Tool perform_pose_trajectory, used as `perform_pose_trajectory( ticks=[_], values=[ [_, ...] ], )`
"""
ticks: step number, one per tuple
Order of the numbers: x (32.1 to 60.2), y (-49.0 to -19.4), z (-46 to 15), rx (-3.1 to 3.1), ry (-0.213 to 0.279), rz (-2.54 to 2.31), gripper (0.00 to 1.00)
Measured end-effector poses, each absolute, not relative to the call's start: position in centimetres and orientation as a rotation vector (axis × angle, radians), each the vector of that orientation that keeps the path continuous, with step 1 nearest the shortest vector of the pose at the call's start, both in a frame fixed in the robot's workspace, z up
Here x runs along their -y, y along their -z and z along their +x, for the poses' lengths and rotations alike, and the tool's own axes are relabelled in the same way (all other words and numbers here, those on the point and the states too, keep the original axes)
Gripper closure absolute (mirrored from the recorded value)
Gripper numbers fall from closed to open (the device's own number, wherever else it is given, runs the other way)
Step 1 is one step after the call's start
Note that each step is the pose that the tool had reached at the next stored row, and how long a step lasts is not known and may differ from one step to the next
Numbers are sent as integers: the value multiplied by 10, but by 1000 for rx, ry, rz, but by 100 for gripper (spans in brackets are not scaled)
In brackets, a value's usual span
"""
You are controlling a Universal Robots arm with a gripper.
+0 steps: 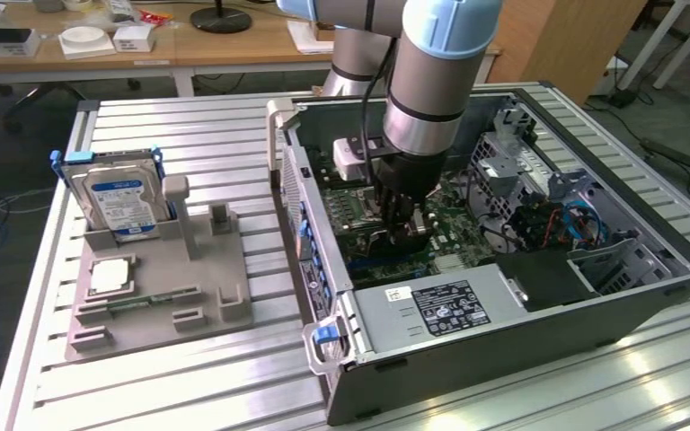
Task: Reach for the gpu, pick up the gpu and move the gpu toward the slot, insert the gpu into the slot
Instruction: 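Insert the gpu into the slot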
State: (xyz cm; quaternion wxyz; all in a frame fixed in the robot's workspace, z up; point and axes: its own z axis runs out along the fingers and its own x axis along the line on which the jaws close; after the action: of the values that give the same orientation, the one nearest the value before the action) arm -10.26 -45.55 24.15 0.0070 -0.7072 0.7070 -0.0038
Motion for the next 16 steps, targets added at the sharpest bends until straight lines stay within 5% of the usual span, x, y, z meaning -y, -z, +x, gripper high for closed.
perform_pose_trajectory(
  ticks=[16],
  values=[
    [455, -241, -106, -2211, 12, -2212, 74]
  ],
)
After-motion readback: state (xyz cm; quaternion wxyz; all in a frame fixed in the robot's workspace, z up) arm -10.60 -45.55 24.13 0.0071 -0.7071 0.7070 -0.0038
